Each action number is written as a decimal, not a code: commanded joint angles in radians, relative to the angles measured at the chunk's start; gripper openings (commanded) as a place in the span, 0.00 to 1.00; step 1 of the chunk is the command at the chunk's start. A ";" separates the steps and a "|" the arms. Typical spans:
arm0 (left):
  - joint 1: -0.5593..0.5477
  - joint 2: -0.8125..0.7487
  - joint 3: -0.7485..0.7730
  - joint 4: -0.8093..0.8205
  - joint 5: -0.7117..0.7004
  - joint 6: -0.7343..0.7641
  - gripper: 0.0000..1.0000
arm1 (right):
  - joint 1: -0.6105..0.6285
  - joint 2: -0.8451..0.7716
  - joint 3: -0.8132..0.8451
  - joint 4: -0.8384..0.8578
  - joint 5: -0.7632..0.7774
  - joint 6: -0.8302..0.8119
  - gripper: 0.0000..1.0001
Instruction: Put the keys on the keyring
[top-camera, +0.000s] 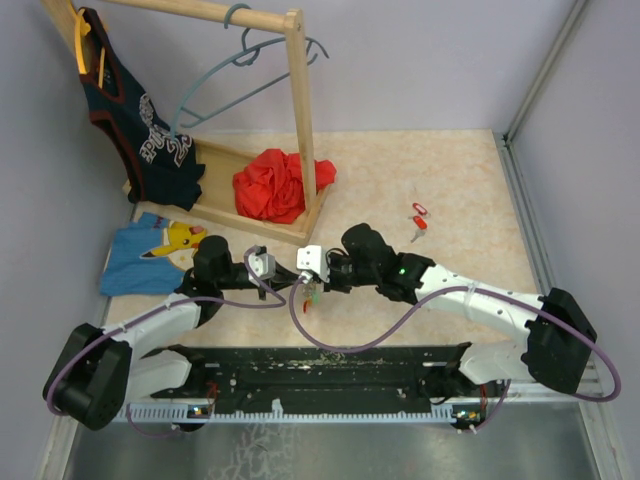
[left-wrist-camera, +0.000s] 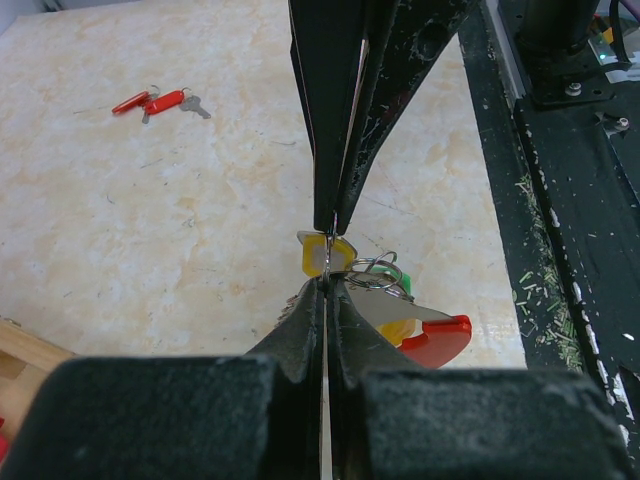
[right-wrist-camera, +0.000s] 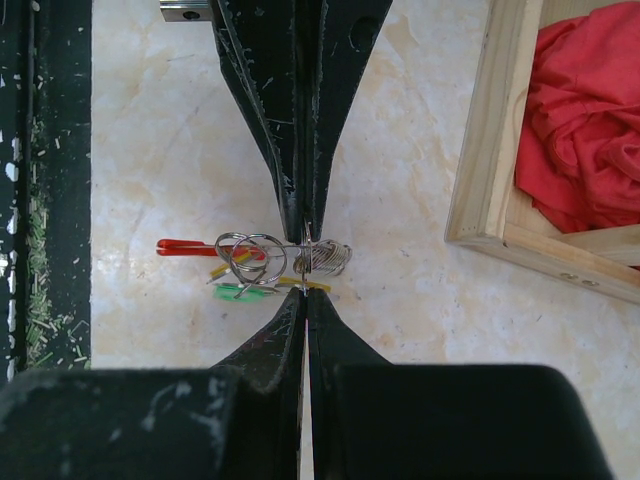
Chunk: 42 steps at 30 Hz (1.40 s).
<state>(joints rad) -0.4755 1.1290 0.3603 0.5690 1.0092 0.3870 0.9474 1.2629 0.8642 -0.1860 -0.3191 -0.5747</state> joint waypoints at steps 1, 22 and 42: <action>0.003 -0.004 0.023 0.021 0.037 0.016 0.00 | 0.016 -0.020 0.049 0.037 -0.005 0.011 0.00; 0.003 -0.011 0.018 0.017 0.021 0.018 0.00 | 0.016 -0.027 0.050 0.007 -0.019 0.010 0.00; 0.003 -0.005 0.024 0.015 0.040 0.018 0.00 | 0.016 -0.007 0.063 0.018 -0.027 0.016 0.00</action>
<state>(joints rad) -0.4755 1.1286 0.3603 0.5686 1.0145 0.3935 0.9474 1.2514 0.8658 -0.2020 -0.3172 -0.5720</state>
